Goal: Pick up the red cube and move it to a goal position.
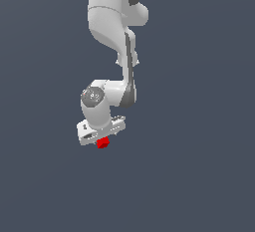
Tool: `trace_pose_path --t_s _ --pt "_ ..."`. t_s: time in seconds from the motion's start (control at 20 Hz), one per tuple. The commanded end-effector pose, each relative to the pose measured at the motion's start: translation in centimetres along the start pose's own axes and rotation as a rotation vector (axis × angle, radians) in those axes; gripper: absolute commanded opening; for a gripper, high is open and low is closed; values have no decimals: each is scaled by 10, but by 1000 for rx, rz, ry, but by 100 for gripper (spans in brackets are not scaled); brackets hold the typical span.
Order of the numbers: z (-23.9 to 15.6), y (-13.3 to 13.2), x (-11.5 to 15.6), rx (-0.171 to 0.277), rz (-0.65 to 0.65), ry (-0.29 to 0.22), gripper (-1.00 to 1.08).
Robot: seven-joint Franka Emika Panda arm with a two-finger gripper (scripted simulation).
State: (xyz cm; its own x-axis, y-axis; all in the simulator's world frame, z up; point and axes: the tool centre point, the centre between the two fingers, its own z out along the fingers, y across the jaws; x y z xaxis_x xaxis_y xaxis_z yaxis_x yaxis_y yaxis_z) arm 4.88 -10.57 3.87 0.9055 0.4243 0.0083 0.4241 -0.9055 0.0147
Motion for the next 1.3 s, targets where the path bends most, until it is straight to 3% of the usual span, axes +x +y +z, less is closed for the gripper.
trace_pose_path --t_s 0.0,0.3,0.35,1.25 --pt "15 -11 5 16 -41 -9 100" --pt "19 -8 7 15 -57 -8 100" --pt "19 -8 7 15 -57 -8 -100" --pt "0 -10 7 14 -56 -8 -100"
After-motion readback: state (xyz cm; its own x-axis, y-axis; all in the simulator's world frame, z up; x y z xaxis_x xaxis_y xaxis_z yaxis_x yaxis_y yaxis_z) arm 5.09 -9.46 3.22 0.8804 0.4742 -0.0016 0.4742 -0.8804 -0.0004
